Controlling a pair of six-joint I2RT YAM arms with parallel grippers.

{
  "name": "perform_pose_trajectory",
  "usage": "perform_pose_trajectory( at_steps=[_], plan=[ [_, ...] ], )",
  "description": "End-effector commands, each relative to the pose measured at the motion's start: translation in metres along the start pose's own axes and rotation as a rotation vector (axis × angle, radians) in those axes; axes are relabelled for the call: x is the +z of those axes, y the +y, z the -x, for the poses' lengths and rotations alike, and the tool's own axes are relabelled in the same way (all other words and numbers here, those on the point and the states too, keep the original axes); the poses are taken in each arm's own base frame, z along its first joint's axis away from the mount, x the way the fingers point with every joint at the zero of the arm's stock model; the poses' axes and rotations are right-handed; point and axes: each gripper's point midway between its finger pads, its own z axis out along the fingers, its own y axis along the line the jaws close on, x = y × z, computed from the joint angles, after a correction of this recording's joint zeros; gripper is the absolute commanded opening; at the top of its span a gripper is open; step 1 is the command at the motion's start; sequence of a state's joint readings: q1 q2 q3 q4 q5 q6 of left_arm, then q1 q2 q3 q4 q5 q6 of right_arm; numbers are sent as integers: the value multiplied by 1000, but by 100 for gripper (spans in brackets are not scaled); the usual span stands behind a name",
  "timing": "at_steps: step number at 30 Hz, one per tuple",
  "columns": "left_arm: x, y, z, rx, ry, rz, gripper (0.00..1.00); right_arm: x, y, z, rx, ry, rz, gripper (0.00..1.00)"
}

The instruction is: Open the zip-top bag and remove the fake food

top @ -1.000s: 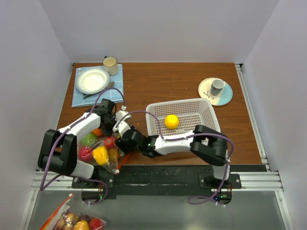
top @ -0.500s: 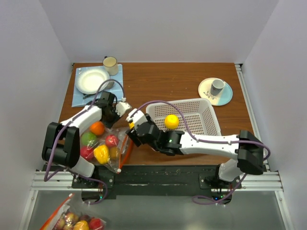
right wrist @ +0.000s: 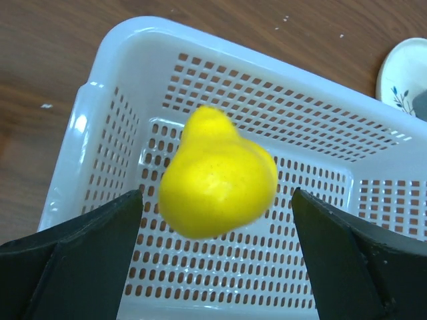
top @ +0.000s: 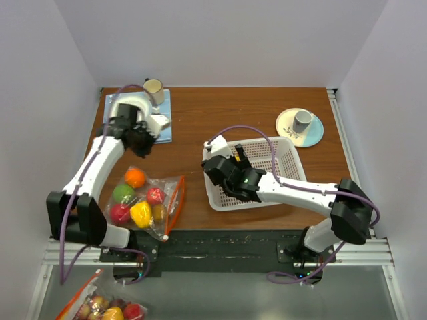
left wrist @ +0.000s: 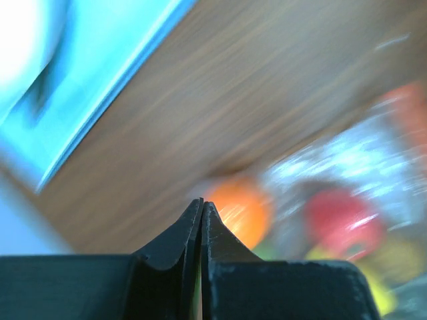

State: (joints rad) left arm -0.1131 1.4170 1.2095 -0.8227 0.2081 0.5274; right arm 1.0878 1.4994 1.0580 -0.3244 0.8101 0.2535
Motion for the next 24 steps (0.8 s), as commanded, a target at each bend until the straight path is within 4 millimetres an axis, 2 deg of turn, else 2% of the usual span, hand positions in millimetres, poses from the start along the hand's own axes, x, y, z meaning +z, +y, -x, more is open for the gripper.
perform_pose_trajectory(
  at_steps=[1,2,4,5,6,8,11,14,17,18,24],
  plan=[
    [-53,47,-89,-42,113,88,7,-25,24,40,56,-108,139,99],
    [-64,59,-115,-95,150,115,7,-36,38,43,26,-131,196,98],
    [-69,54,-146,-90,202,77,8,-49,55,49,12,-167,253,99],
    [-73,54,-159,-115,217,81,8,-59,72,48,-16,-177,305,99],
    [-70,42,-170,-109,235,40,8,-58,84,41,-40,-162,324,98],
    [-68,30,-174,-105,231,13,8,-64,106,29,-77,-150,375,98],
    [-59,9,-171,-126,186,-70,10,-70,137,10,-109,-138,446,98],
    [-49,-8,-171,-150,177,-151,11,-76,165,-5,-124,-142,530,93],
    [-32,-20,-179,-145,198,-180,11,-68,184,-18,-129,-123,555,87],
    [-23,-20,-186,-139,214,-168,11,-68,190,-13,-106,-146,568,86],
    [8,-27,-197,-148,248,-170,10,-58,223,-20,-137,-130,621,86]
  ],
)
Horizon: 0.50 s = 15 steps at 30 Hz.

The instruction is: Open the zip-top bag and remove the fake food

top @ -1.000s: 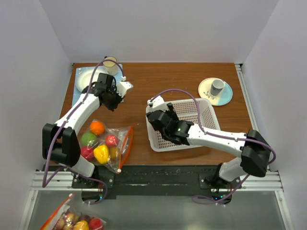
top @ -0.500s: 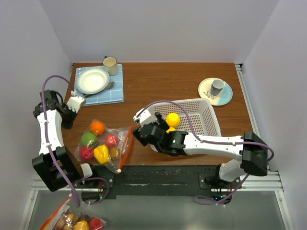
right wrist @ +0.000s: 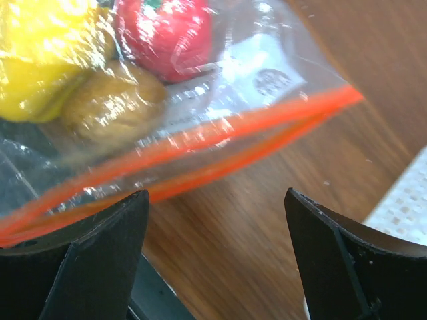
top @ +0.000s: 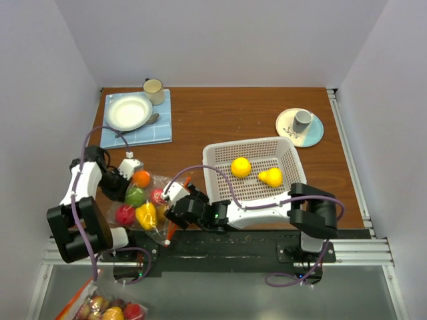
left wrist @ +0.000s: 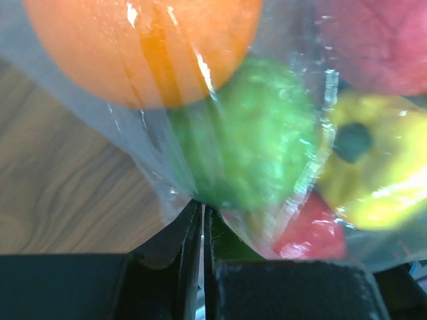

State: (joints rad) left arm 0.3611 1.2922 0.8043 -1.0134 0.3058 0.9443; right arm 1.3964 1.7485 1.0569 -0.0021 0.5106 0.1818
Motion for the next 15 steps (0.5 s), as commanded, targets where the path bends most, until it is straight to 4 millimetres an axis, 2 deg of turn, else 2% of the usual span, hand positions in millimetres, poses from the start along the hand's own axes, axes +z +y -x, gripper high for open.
perform_pose_trajectory(
  at_steps=[1,6,11,15],
  plan=[
    [24,7,8,-1,-14,14,10,13,21,29,37,-79,68,86],
    [37,10,17,8,-10,36,9,27,38,26,32,-66,122,88],
    [51,4,34,40,-3,35,8,33,60,26,49,-74,218,99],
    [57,7,44,46,5,58,7,36,70,27,58,-78,274,99]
  ],
)
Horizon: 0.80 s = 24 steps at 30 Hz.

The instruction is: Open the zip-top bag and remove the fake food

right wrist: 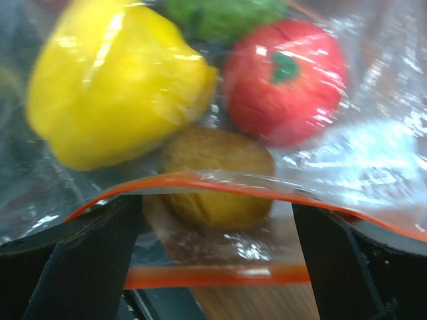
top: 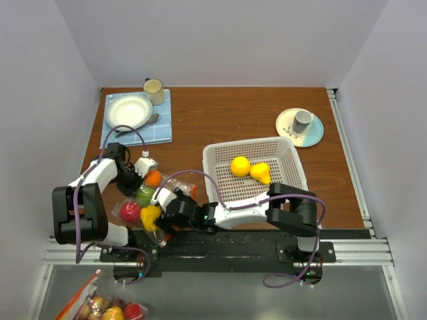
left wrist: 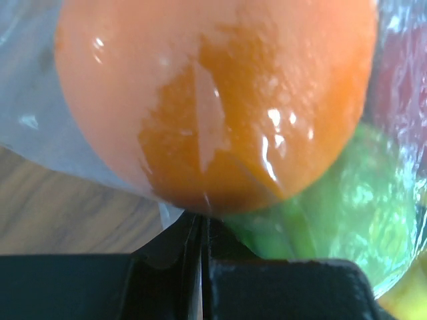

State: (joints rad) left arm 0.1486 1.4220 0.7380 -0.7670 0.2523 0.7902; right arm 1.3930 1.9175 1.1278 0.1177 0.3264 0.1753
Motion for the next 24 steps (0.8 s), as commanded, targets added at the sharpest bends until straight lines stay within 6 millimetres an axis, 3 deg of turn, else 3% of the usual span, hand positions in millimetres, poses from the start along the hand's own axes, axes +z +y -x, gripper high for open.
perform_pose_trajectory(
  at_steps=[1,6,10,14,15,17,18,21,23,24],
  plan=[
    [8,10,14,-16,-18,47,7,7,16,33,52,-82,93,99],
    [9,14,4,-6,17,82,6,19,3,16,144,-47,104,94],
    [9,19,0,2,33,120,6,15,-12,13,187,-31,98,69],
    [11,34,-2,-3,59,182,4,-16,-31,23,149,-54,37,57],
    [12,42,-2,-11,64,217,3,-33,-37,36,145,-81,26,55],
    [16,55,-2,-33,83,261,1,-50,-45,38,129,-83,8,48],
    [16,60,-6,-58,113,288,0,-70,-57,52,131,-122,-29,45],
    [18,70,-4,-90,125,317,0,-97,-93,58,133,-157,-123,45],
    [16,71,1,-101,112,317,0,-106,-129,54,162,-142,-209,45],
    [15,69,5,-107,95,308,0,-112,-143,50,169,-133,-254,39]
  ],
)
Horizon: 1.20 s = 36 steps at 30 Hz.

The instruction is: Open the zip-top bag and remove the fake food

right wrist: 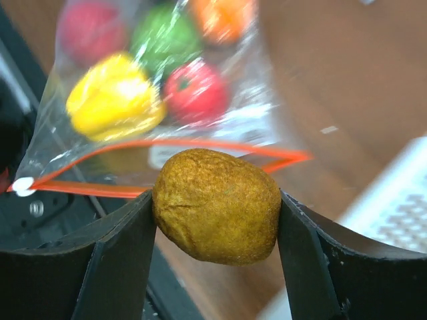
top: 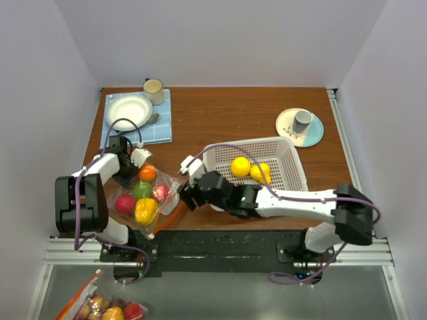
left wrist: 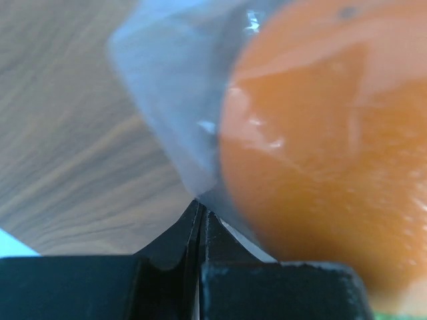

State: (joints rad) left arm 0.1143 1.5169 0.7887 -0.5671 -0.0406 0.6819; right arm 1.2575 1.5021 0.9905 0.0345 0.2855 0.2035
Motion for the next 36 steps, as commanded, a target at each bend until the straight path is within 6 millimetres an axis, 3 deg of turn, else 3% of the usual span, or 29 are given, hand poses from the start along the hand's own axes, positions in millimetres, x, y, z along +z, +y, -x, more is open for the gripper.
perform_pose_trajectory(
  at_steps=[1,3,5,6,7,9,12,14,15,16,18,20,21,23,24,25,27,31,36],
  plan=[
    [15,-5,0,-49,5,-10,0,-28,-97,1,16,4,-305,35],
    [11,-6,1,-48,-7,-10,0,-35,-117,-2,46,6,-362,29],
    [7,-8,-1,-47,-6,-20,0,-36,-133,-12,71,27,-413,29],
    [5,-10,1,-46,-17,-29,0,-36,-136,-20,73,56,-423,34],
    [4,-11,1,-49,-19,-33,0,-32,-133,-20,76,70,-401,46],
    [1,-17,4,-57,-36,-62,0,-26,-128,-28,74,112,-376,98],
    [-3,-26,6,-67,-48,-98,0,-25,-121,-15,86,82,-339,99],
    [-4,-29,5,-59,-49,-112,0,-26,-106,-3,27,73,-286,99],
    [-5,-30,6,-49,-57,-116,0,-28,-75,-1,-50,62,-242,99],
    [-4,-32,4,-41,-54,-116,0,-30,-63,8,-137,40,-249,99],
    [-2,-26,1,-28,-46,-84,0,-25,-28,2,-212,50,-199,99],
    [1,-26,-2,-22,-33,-82,0,-19,-7,0,-210,39,-146,99],
    [3,-28,-4,-22,-26,-86,0,-15,12,-9,-210,52,-77,90],
    [4,-26,-5,-19,-22,-76,0,-11,30,-14,-191,49,-24,77],
    [5,-26,-5,-17,-20,-73,0,-11,43,-20,-201,53,7,63],
    [6,-26,-6,-17,-18,-73,0,-7,53,-27,-209,67,38,59],
    [7,-25,-7,-14,-10,-69,0,-3,67,-35,-215,75,65,50],
    [8,-24,-7,-15,-6,-64,0,20,82,-47,-210,93,89,46],
    [10,-25,-9,-13,4,-72,0,50,93,-43,-201,65,85,46]
  ],
)
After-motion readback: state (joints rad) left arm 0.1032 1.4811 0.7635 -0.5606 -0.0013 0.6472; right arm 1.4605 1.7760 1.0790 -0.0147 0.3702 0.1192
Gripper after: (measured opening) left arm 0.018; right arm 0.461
